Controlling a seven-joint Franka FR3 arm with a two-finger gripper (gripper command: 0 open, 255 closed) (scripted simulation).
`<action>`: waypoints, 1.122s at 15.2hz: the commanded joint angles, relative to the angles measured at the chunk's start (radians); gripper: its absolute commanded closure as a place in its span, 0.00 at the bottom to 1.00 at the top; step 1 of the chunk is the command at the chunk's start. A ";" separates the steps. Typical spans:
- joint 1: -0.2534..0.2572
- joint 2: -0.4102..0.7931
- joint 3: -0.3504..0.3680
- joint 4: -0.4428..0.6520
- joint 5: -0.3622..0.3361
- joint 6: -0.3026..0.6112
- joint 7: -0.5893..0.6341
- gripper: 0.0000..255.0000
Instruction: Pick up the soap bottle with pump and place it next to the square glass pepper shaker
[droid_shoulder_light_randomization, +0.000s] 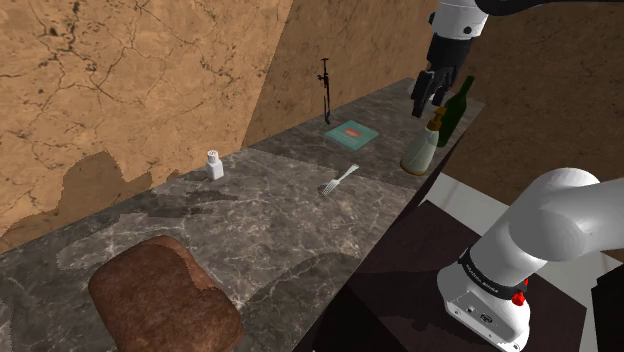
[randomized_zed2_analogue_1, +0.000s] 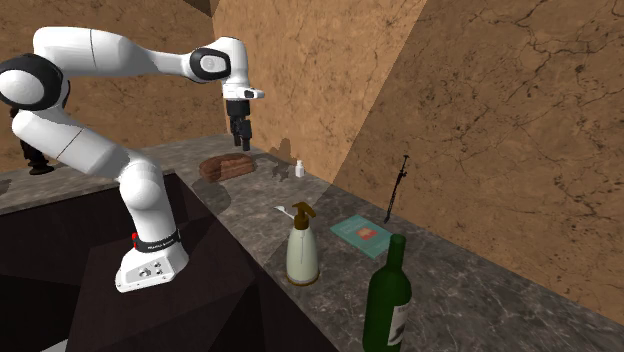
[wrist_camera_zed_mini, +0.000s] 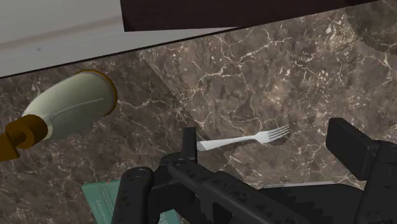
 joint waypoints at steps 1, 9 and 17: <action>0.000 0.000 0.000 0.000 0.000 0.000 0.000 0.00; -0.122 0.159 -0.116 0.033 -0.058 0.156 0.035 0.00; -0.224 0.330 -0.234 0.101 -0.081 0.290 0.064 0.00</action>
